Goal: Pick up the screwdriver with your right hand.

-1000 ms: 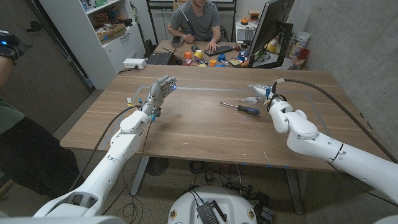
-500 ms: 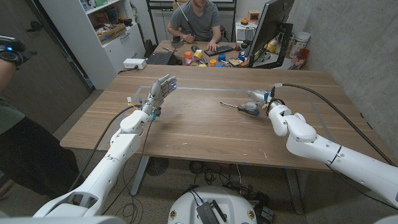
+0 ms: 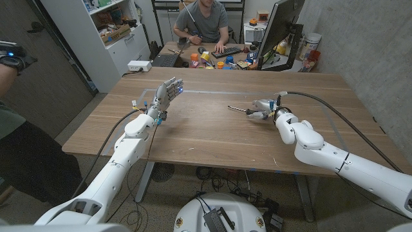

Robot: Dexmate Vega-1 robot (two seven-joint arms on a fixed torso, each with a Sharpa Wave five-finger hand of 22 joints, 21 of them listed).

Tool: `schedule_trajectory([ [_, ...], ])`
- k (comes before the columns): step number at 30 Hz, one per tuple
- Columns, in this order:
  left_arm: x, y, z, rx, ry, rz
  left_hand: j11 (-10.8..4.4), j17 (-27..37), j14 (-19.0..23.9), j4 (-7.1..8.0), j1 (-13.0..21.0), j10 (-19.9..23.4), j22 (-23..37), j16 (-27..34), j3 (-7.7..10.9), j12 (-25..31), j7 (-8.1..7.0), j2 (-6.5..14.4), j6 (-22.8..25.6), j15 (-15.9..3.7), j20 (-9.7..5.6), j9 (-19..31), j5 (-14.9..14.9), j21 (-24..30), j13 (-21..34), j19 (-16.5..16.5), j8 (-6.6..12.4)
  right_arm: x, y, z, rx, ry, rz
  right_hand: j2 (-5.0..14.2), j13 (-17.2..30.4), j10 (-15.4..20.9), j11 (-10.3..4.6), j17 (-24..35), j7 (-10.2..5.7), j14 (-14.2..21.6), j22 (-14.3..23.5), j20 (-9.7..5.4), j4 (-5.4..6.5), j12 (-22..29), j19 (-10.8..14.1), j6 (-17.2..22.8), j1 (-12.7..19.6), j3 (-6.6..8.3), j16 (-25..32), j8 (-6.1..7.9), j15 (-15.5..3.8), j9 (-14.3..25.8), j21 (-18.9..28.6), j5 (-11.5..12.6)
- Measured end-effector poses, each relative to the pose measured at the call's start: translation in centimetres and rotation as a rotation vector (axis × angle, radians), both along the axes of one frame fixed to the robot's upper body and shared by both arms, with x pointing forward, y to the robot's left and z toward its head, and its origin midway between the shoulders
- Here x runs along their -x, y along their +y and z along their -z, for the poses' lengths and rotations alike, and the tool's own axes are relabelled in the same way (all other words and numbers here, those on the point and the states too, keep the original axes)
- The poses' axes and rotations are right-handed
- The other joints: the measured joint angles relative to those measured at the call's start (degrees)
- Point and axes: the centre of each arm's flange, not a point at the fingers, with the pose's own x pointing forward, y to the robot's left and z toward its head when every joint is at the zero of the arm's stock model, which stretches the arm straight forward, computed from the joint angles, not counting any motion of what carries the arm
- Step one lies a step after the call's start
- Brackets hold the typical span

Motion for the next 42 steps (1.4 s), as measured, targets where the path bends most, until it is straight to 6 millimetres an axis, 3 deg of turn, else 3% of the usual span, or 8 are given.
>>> schedule_trajectory([
  [6, 0.0, 0.0, 0.1, -0.001, -0.001, 0.0, 0.0, 0.0, 0.0, 0.0, 0.0, 0.0, 0.0, 0.0, 0.0, 0.0, 0.0, 0.0, 0.0, 0.0, 0.0, 0.0, 0.0, 0.0, 0.0, 0.0, 0.0, -0.2, 0.2, 0.3, 0.012, -0.013, -0.013, 0.54, 1.04, 3.14, -0.07, 1.42, -0.61, 8.45, 0.47, -3.34, -0.43, 1.53, 10.73, 3.53, 5.32, 0.43, 3.73, 0.85, -0.31, 0.27, 3.47, 1.36],
  [15, 0.1, -0.1, 0.0, -0.001, -0.008, 0.004, 0.0, 0.0, 0.0, 0.0, 0.0, 0.0, 0.0, 0.0, 0.0, 0.0, 0.0, 0.0, 0.0, 0.0, 0.0, 0.0, 0.0, 0.0, 0.0, 0.0, 0.0, -0.3, 0.4, 0.7, 0.028, -0.067, -0.018, 1.3, 1.83, 9.32, -1.4, 3.47, -1.71, 17.83, 0.84, -4.21, -1.55, 3.89, 20.56, 9.65, 16.09, 2.75, 8.19, 2.35, -0.97, 0.27, 7.98, 3.09],
  [20, 0.1, -0.1, 0.0, 0.001, -0.013, 0.004, 0.0, 0.0, 0.0, 0.0, 0.0, 0.0, 0.0, 0.0, 0.0, 0.0, 0.0, 0.0, 0.0, 0.0, 0.0, 0.0, 0.0, 0.0, 0.0, 0.0, 0.0, -0.6, 0.3, 1.4, 0.033, -0.103, -0.012, 1.4, 2.18, 15.72, -2.78, 5.42, -2.63, 26.26, 1.25, -4.96, -1.29, 5.89, 25.72, 15.46, 25.65, 4.47, 11.09, 3.32, -2.38, 0.21, 11.78, 3.34],
  [26, 0.1, 0.0, 0.1, 0.004, -0.016, 0.005, 0.0, 0.0, 0.0, 0.0, 0.0, -0.01, 0.0, 0.0, 0.0, 0.0, 0.0, 0.0, 0.0, 0.0, 0.0, 0.0, 0.0, 0.0, 0.0, 0.0, 0.0, -0.8, 0.3, 2.1, 0.039, -0.136, -0.008, -0.16, 2.42, 20.17, -3.38, 7.3, -2.68, 32.09, 2.51, -6.14, -1.5, 6.68, 30.68, 18.62, 34.32, 4.66, 13.22, 3.26, -2.41, 0.36, 17.58, 2.06],
  [31, 0.1, 0.0, 0.2, 0.006, -0.015, 0.005, -0.17, 0.0, 0.0, 0.0, 0.0, 0.17, 0.0, 0.0, 0.0, 0.0, 0.0, 0.0, 0.0, 0.0, 0.0, 0.0, 0.0, 0.0, 0.0, 0.0, 0.0, -0.9, 0.4, 2.4, 0.046, -0.147, -0.005, -2.17, 2.24, 22.47, -3.59, 8.49, -2.78, 34.01, 3.44, -6.98, -1.06, 7.31, 33.11, 18.71, 36.85, 4.2, 14.22, 2.29, -1.1, 0.53, 21.62, 0.99],
  [35, 0.0, 0.0, 0.3, 0.006, -0.016, 0.008, -0.24, 0.0, 0.0, 0.0, -0.01, 0.24, 0.0, 0.0, 0.0, 0.0, 0.0, 0.0, 0.0, 0.0, 0.0, 0.0, 0.0, 0.0, 0.0, 0.0, 0.0, -1.1, 0.5, 2.8, 0.049, -0.145, -0.004, -5.44, 3.42, 26.22, -0.99, 10.26, -2.44, 37.36, 5.87, -7.16, -0.7, 10.04, 34.97, 21.15, 40.12, 3.83, 15.31, 1.94, 0.59, 1.17, 30.29, -1.08],
  [39, 0.0, 0.0, 0.2, 0.007, -0.02, 0.013, -0.12, 0.0, 0.0, 0.0, -0.01, 0.54, 0.0, 0.0, 0.0, 0.0, 0.0, 0.0, 0.0, 0.0, 0.02, 0.0, 0.0, 0.0, 0.0, 0.02, 0.0, -1.1, 0.5, 3.1, 0.044, -0.143, -0.003, -6.71, 3.42, 28.04, 0.81, 11.97, -2.67, 39.42, 7.45, -7.59, -0.16, 12.65, 34.7, 28.33, 41.39, 3.29, 15.32, 4.2, 0.8, 1.84, 36.77, -2.79],
  [42, 0.0, 0.0, 0.2, 0.008, -0.02, 0.013, -0.04, 0.0, 0.0, 0.0, -0.26, 0.63, 0.0, 0.23, 0.0, 0.0, 0.0, -0.25, 0.0, 0.0, 0.3, 0.0, 0.0, 0.0, 0.0, 0.3, 0.0, -1.1, 0.4, 3.1, 0.033, -0.139, -0.009, -6.73, 3.48, 29.89, 0.58, 12.67, -3.19, 39.92, 7.61, -7.84, -0.16, 13.1, 33.75, 31.65, 41.41, 3.29, 15.32, 5.76, 0.71, 1.95, 38.74, -3.23],
])
